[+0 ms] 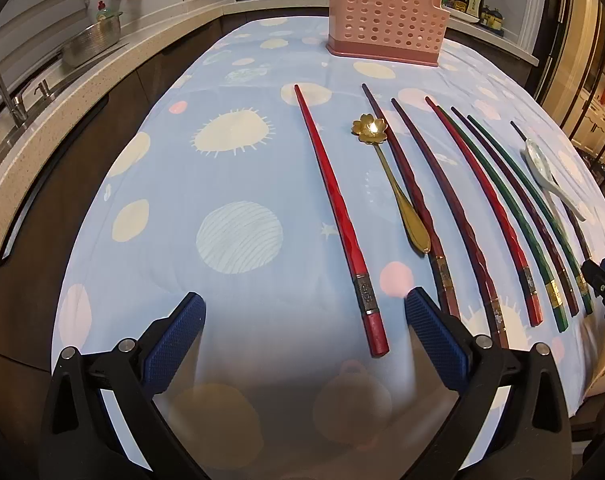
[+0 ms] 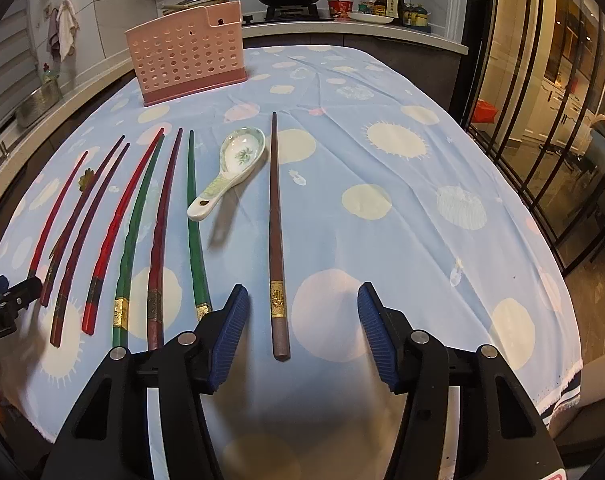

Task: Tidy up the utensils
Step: 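Close left gripper on red chopstick while right gripper closes on dark-brown chopstick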

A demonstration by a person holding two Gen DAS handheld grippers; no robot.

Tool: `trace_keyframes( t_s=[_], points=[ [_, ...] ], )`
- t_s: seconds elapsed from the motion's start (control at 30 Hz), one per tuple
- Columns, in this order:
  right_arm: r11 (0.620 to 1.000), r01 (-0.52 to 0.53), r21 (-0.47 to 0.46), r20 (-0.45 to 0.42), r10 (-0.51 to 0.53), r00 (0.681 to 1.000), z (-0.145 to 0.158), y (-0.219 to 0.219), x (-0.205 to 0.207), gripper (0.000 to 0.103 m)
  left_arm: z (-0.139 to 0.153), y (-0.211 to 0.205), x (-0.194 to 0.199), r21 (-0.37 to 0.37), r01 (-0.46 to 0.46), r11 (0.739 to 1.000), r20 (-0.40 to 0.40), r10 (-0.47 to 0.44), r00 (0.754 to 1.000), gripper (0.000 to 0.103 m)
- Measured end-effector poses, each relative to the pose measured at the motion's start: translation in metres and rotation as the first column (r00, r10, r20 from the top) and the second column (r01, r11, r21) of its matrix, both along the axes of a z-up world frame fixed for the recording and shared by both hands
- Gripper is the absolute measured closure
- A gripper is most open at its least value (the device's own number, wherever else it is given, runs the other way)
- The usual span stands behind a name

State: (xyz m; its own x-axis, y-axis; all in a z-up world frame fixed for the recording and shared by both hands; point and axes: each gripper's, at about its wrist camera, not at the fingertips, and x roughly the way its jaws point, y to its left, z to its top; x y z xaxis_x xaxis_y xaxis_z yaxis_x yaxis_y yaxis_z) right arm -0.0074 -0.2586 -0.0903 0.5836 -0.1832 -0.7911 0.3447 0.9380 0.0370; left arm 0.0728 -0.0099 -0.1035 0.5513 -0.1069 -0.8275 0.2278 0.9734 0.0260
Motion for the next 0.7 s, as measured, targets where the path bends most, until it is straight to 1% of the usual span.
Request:
trace_keyframes(
  t_s=[0.07, 0.1, 0.2, 0.27, 0.3, 0.33, 0.37, 0.4, 0.47, 0.5, 0.53, 0.57, 0.63, 0.7],
  points=[
    [1.0, -0.007, 0.002, 0.005, 0.007, 1.0, 0.0, 0.001, -0.001, 0.057, 0.001, 0.001, 0.0, -0.007, 0.002, 1.0, 0.002, -0.002, 1.0, 0.008],
    [1.0, -0.012, 0.001, 0.006, 0.012, 1.0, 0.001, 0.002, -0.001, 0.061, 0.001, 0.001, 0.0, -0.012, 0.003, 1.0, 0.006, -0.003, 1.0, 0.01],
    [1.0, -0.025, 0.002, 0.013, 0.025, 1.0, 0.001, 0.004, -0.002, 0.071, 0.004, 0.001, 0.0, -0.025, 0.012, 1.0, 0.018, -0.012, 1.0, 0.02],
    [1.0, -0.031, 0.002, 0.017, 0.031, 0.999, 0.001, 0.005, -0.002, 0.077, 0.006, 0.001, 0.0, -0.037, 0.021, 0.999, 0.023, -0.02, 1.0, 0.036],
    [0.999, -0.033, 0.005, 0.018, 0.033, 0.999, 0.001, 0.005, -0.002, 0.081, 0.007, 0.002, 0.001, -0.046, 0.029, 0.999, 0.023, -0.028, 0.999, 0.04],
    [0.999, -0.035, 0.008, 0.019, 0.035, 0.999, 0.001, 0.005, -0.002, 0.086, 0.009, 0.002, 0.001, -0.055, 0.036, 0.998, 0.02, -0.035, 0.999, 0.046],
    [0.999, -0.036, 0.011, 0.019, 0.035, 0.999, 0.001, 0.004, -0.002, 0.088, 0.01, 0.003, 0.002, -0.066, 0.043, 0.997, 0.018, -0.042, 0.999, 0.054],
    [0.999, -0.036, 0.016, 0.019, 0.036, 0.999, 0.002, 0.004, -0.003, 0.092, 0.011, 0.003, 0.001, -0.078, 0.053, 0.996, 0.016, -0.052, 0.999, 0.058],
    [0.999, -0.038, 0.022, 0.019, 0.037, 0.999, 0.002, 0.003, -0.004, 0.094, 0.011, 0.003, 0.0, -0.088, 0.067, 0.994, 0.015, -0.065, 0.998, 0.072],
    [0.999, -0.038, 0.024, 0.018, 0.038, 0.999, 0.002, 0.003, -0.004, 0.095, 0.011, 0.002, -0.001, -0.095, 0.078, 0.992, 0.013, -0.077, 0.997, 0.075],
    [0.999, -0.039, 0.028, 0.017, 0.039, 0.999, 0.002, 0.003, -0.005, 0.096, 0.011, 0.001, -0.002, -0.096, 0.087, 0.992, 0.013, -0.086, 0.996, 0.08],
    [0.999, -0.039, 0.033, 0.019, 0.039, 0.999, 0.003, 0.002, -0.006, 0.096, 0.011, 0.0, -0.004, -0.101, 0.096, 0.99, 0.01, -0.095, 0.995, 0.088],
    [0.998, -0.038, 0.047, 0.022, 0.037, 0.999, 0.003, 0.001, -0.008, 0.096, 0.012, 0.0, -0.006, -0.12, 0.108, 0.987, 0.001, -0.108, 0.994, 0.093],
    [0.997, -0.034, 0.064, 0.028, 0.032, 0.999, 0.005, -0.002, -0.011, 0.096, 0.012, 0.002, -0.008, -0.146, 0.116, 0.982, -0.011, -0.119, 0.993, 0.093]
  ],
)
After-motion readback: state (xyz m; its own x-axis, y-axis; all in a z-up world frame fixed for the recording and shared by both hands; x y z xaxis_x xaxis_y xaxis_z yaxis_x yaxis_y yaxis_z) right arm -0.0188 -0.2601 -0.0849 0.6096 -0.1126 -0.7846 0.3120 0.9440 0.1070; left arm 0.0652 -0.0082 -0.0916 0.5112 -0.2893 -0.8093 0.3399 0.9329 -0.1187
